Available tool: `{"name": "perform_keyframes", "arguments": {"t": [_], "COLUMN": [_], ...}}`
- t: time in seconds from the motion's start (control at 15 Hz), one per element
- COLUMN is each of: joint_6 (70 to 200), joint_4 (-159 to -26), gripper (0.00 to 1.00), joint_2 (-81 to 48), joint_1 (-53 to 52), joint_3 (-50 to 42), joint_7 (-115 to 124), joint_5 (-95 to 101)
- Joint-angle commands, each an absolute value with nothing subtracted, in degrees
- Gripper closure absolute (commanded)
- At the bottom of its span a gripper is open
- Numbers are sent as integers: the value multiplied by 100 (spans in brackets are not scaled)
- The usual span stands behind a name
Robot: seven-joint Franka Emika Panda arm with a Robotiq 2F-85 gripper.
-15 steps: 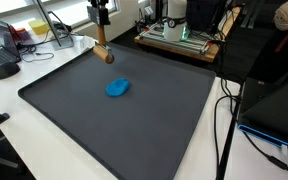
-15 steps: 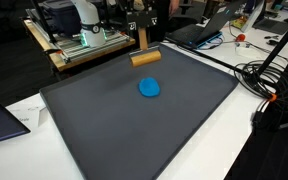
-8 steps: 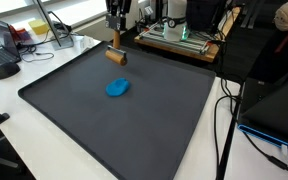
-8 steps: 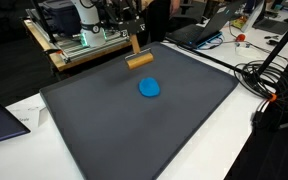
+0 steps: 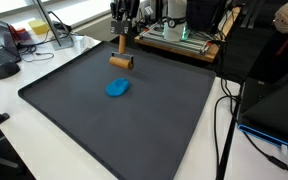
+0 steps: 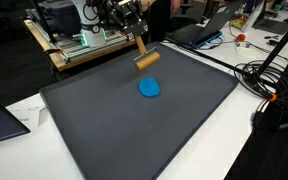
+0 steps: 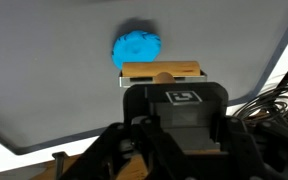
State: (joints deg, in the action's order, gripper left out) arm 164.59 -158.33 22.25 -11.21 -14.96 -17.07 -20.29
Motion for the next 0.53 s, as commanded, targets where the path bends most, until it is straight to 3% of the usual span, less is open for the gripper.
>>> {"name": "perform_keyframes", "arguments": {"t": [0.0,0.13,0.2,0.47], "joint_6": [16460,16460,16460,16724], "joint_4": [-15833,-15833,-15833,-15501], "gripper": [52,52,77,77], "joint_2": [2225,2225,2225,1685], "joint_1": [-1128,-1128,-1128,-786], "joint_3": [-1506,-1510,-1510,-1049], "joint_7": [-1717,-1728,-1730,-1424], "joint_5": [-2031,-2032,-2032,-1401]}}
